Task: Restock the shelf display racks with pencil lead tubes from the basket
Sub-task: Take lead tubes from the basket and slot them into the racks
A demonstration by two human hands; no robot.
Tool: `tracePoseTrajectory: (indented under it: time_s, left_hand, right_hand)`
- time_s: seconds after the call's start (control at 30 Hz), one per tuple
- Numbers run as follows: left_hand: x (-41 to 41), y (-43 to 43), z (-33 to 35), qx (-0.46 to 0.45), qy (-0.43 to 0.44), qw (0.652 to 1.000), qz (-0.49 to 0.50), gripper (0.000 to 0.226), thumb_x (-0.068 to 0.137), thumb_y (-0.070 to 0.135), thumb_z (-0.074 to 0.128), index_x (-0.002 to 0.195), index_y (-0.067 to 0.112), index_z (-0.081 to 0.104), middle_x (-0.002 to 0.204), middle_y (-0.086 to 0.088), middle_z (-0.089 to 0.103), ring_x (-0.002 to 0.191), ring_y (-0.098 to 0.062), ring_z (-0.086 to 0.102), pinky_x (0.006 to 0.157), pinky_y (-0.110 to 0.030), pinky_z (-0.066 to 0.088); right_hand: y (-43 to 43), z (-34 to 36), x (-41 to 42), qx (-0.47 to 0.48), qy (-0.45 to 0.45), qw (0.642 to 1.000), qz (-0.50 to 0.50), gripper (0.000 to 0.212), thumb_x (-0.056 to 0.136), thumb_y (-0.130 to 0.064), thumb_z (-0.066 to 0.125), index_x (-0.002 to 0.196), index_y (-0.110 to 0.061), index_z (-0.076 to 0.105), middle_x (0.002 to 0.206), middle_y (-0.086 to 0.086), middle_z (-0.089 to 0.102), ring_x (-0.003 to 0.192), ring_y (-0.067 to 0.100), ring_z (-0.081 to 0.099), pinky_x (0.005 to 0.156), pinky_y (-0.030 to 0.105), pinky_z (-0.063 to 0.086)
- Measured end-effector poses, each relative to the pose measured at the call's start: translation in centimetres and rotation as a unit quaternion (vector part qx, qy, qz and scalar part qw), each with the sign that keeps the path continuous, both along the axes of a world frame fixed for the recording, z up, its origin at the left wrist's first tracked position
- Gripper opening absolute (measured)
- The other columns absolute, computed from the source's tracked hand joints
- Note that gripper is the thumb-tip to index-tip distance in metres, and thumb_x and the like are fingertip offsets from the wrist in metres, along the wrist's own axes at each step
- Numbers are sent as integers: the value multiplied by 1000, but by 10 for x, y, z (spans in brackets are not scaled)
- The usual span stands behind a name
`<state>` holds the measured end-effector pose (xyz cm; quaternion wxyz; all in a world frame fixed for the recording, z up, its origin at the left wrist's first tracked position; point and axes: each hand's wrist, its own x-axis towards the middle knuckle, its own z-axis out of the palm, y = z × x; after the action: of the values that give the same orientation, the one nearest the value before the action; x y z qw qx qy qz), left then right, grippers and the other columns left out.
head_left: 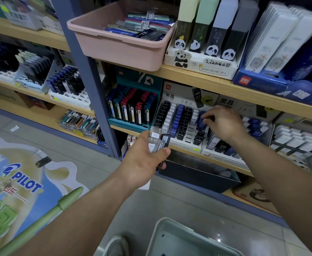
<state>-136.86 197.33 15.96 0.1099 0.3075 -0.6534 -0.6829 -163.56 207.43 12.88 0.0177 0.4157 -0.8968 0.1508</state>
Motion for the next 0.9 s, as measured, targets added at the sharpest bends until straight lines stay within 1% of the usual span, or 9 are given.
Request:
tracePoseTrajectory:
  time_s: [0.1,0.27,0.37,0.47,0.53,0.6,0.63,0.83,0.9]
  left_hand:
    - [0,-2,-1,-3,-2,1000,-2,25,97,12,64,118,19,53,83,5,61,59,-10,58,47,-16,43]
    - [1,-1,-2,-10,-1,1000,-7,27,96,13,64,120,20,53,84,4,62,58,-8,59,48,-15,43]
    - [0,-2,-3,-17,-6,1000,-8,28,96,16,65,120,24,53,87,4,64,61,-8,61,50,-19,45]
    - [1,-3,-3,-10,3,1000,-9,27,96,17,65,119,26,54,90,5,66,62,-10,63,52,-24,45]
    - [1,-2,-3,-9,9,1000,-14,27,96,17,66,117,28,54,87,9,66,63,-9,64,55,-27,47]
    - [2,0,-3,-14,15,1000,-20,27,95,16,66,115,30,54,82,11,66,63,-9,64,56,-29,47]
    - [2,0,-3,-21,16,999,-25,28,95,17,67,116,30,54,81,10,66,63,-9,65,57,-30,47]
    - [4,4,2,-33,30,998,-42,32,95,13,65,123,22,53,84,2,65,63,-10,65,51,-24,47]
    - [5,3,3,-25,29,999,-25,30,96,14,65,122,22,53,85,3,67,63,-10,67,50,-21,47]
  right_hand:
    - [-4,-1,-1,24,8,1000,-2,20,97,-22,61,112,-23,74,120,2,67,104,27,62,85,33,51]
    - [-7,2,-3,83,2,996,-16,24,98,-19,57,113,-29,73,124,1,68,106,26,64,85,32,51]
    - [-3,6,5,55,-11,998,-22,23,96,-22,60,114,-26,73,119,0,71,108,25,63,89,36,53]
    - [6,16,34,-40,-16,999,2,19,94,-25,64,110,-26,74,109,-6,73,103,17,64,89,33,53]
    - [10,29,66,-126,-139,981,43,15,94,-26,66,106,-28,74,97,-14,73,89,2,65,81,22,53]
    - [11,41,98,-177,-313,929,87,14,94,-24,66,106,-27,72,87,-8,74,78,2,67,73,17,52]
    - [10,43,109,-186,-363,907,103,15,94,-23,65,107,-25,72,85,-5,75,76,4,68,72,18,53]
    - [5,39,127,-214,-461,856,97,21,89,-10,71,109,-17,71,82,10,71,71,14,68,74,30,59]
    - [9,40,125,-244,-485,835,90,23,90,-5,69,111,-13,71,80,9,70,68,16,68,73,32,59]
